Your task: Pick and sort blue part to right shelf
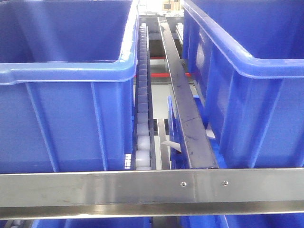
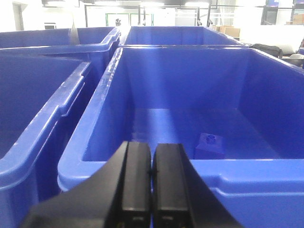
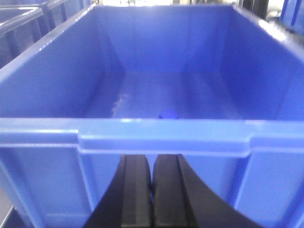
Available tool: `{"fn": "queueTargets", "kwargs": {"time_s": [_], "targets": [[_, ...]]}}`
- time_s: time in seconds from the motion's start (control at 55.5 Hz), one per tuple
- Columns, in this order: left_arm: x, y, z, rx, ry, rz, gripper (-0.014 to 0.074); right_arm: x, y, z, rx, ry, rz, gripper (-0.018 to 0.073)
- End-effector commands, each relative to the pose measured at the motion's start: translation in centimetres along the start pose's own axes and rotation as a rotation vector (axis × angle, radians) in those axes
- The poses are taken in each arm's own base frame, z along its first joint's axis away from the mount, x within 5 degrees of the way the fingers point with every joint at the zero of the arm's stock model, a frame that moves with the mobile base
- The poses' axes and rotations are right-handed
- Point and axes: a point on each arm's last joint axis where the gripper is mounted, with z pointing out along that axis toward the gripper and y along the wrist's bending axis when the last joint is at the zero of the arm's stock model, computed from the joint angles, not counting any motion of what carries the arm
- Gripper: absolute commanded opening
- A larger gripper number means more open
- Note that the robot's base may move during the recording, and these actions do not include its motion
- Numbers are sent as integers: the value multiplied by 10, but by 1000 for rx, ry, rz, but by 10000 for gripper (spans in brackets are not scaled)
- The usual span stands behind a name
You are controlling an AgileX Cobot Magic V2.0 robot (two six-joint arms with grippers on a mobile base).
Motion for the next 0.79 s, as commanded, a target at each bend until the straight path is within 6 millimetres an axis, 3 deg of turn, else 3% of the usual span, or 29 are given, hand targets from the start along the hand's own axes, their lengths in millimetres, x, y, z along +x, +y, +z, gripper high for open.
{"fn": "queueTargets", "kwargs": {"time_s": [0.0,0.775], "targets": [[0,0,-2,6,-85,-12,123,-12,0,-2,3,-125,-16,120],[0,0,-2,6,-85,-12,123,-13,0,-2,3,-133,-16,120]]}}
